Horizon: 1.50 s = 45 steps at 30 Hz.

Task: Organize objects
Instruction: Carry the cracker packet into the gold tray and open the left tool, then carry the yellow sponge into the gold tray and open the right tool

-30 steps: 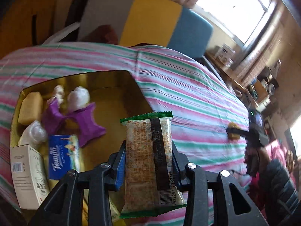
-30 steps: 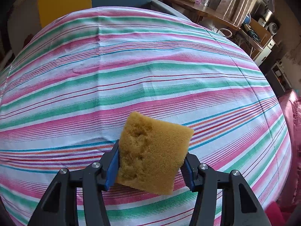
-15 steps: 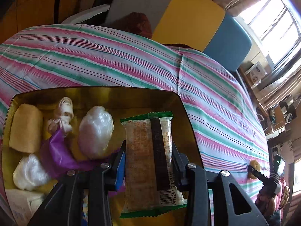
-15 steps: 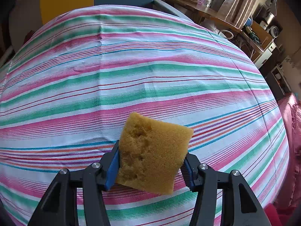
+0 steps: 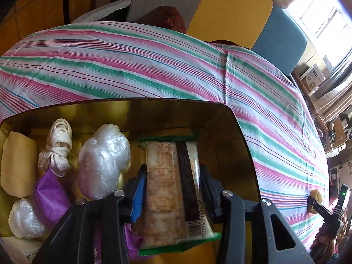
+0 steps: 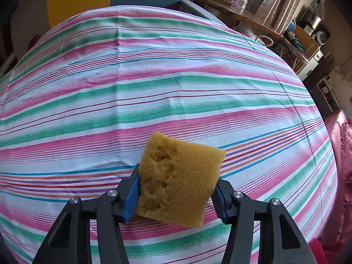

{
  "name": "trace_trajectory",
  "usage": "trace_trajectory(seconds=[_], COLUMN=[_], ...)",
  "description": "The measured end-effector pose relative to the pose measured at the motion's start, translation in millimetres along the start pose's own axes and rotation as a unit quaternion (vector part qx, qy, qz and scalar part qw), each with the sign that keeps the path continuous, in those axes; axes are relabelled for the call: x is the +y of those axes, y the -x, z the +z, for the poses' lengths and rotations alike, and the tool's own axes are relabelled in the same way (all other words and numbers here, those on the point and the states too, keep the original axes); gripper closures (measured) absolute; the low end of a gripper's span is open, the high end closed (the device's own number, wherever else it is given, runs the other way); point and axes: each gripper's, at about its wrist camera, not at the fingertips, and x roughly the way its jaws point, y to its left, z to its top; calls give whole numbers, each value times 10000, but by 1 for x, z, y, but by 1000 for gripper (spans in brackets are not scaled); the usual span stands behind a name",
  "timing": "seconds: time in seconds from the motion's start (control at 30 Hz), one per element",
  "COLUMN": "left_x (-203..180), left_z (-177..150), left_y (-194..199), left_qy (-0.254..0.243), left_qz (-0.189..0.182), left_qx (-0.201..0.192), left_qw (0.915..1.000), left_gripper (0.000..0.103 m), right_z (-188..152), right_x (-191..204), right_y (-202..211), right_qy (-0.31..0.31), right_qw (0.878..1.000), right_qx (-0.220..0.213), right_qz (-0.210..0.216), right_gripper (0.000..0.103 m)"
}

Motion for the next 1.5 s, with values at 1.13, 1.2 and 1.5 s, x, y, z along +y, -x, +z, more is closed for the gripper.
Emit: trace_trajectory(seconds=[1.13, 1.2, 1.5], left_x=[22, 24, 35], left_z=[-125, -127, -130], left_y=[164, 164, 162], left_qy=[-1193, -1174, -1023], left_qz=[370, 350, 274], left_qx=[-1627, -1618, -1538], left_qw=[9787, 9792, 9824], left_gripper=[56, 56, 56], right_z=[-27, -34, -56], right_x=[54, 64, 99], right_y=[27, 31, 67], right_qy=[690, 788, 960], right_qw=[9951, 9938, 9857], right_qx=[213, 246, 189], right_qz=[672, 738, 1369], right_gripper=[48, 48, 48])
